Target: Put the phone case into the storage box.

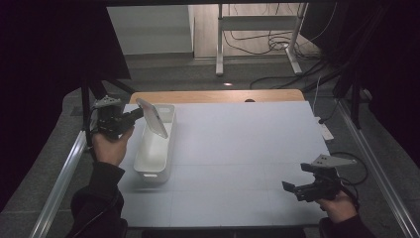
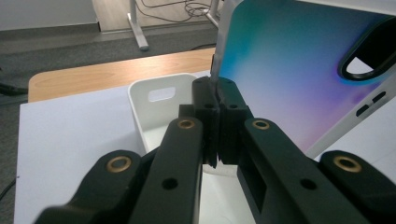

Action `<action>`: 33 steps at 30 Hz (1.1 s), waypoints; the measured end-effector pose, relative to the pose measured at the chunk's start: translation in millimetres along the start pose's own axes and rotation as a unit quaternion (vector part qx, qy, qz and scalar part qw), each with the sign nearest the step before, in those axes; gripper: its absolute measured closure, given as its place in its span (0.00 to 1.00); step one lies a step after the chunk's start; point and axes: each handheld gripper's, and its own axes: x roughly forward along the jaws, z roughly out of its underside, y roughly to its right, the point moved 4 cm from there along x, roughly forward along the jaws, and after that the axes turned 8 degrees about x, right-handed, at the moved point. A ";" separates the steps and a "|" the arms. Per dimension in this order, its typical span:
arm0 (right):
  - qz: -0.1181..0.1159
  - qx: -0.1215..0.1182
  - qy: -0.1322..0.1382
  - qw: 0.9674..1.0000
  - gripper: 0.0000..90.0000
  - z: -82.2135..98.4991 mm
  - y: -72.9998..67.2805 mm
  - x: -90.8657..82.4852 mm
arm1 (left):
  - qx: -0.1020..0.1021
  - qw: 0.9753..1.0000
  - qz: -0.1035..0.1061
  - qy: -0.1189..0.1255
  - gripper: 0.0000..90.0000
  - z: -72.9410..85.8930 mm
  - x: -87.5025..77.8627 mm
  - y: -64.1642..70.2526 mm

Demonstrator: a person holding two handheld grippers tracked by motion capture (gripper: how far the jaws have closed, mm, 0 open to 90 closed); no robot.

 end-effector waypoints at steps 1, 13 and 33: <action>0.000 0.001 0.000 1.000 0.00 0.5 0.0 -0.8 | 0.000 1.000 -0.003 -0.001 0.98 0.8 1.9 -1.4; 0.002 0.002 0.001 1.000 0.00 3.6 -0.7 -4.5 | -0.006 1.000 -0.022 -0.020 0.98 6.7 21.3 -10.4; 0.003 0.006 0.006 1.000 0.00 4.5 -0.4 -8.1 | -0.020 0.998 -0.038 -0.048 0.98 11.5 59.4 -28.6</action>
